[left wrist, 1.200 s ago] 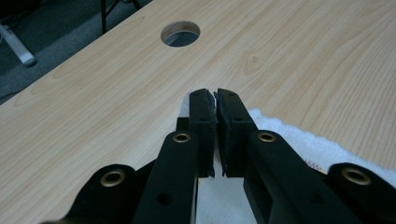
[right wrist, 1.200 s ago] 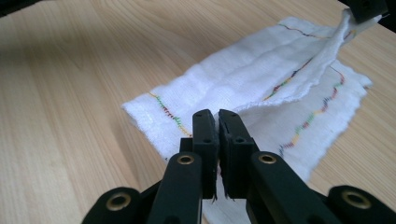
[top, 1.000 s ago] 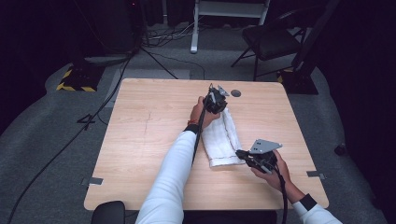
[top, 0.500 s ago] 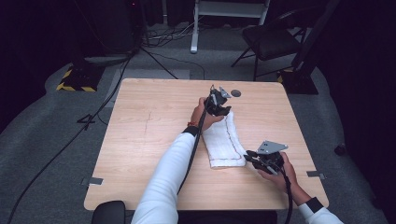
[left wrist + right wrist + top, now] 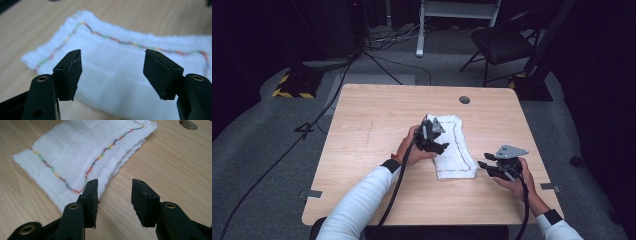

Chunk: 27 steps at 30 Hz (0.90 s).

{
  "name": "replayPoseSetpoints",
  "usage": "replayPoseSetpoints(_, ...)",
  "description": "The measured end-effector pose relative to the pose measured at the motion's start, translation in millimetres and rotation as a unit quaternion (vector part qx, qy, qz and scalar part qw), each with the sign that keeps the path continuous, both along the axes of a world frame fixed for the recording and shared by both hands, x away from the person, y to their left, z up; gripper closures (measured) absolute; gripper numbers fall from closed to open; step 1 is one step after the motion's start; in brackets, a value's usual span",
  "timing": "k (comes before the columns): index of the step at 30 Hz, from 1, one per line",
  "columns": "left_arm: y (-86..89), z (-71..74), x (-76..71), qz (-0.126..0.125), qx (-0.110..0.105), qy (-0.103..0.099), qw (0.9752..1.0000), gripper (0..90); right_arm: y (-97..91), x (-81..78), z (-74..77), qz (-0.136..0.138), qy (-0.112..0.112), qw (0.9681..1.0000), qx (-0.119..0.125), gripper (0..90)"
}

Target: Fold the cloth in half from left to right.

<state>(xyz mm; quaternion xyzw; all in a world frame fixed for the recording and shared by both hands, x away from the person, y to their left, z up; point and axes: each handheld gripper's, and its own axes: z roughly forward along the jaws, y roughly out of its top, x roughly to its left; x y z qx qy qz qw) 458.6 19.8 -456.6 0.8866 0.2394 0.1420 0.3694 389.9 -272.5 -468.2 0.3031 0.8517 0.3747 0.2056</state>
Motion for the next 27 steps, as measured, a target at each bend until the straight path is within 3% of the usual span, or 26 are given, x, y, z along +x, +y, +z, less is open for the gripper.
replayPoseSetpoints(6,-0.1,-17.2,-20.2,-0.029,0.021,0.022,0.9991,31.1,13.3,15.8,-10.2,0.024,0.019,0.9992,-0.024,54.0)
replayPoseSetpoints(8,-3.5,-21.8,-24.3,-0.037,0.029,0.029,0.9985,31.1,15.5,20.7,-12.9,0.029,0.028,0.9989,-0.022,53.5)
replayPoseSetpoints(11,-8.1,-28.0,-27.3,-0.042,0.043,0.025,0.9979,30.2,19.1,25.8,-17.0,0.035,0.033,0.9985,-0.027,52.9)
replayPoseSetpoints(17,-4.5,-33.4,-23.4,-0.042,0.036,0.043,0.9975,30.1,24.1,30.2,-20.6,0.043,0.041,0.9978,-0.028,52.7)
replayPoseSetpoints(23,-2.5,-34.1,-28.6,-0.039,0.038,0.039,0.9978,30.6,24.6,29.4,-21.0,0.048,0.054,0.997,-0.026,55.7)
replayPoseSetpoints(27,0.9,-33.9,-33.1,-0.042,0.04,0.038,0.9976,31.1,30.0,22.6,-19.1,0.076,0.063,0.9945,-0.035,59.8)
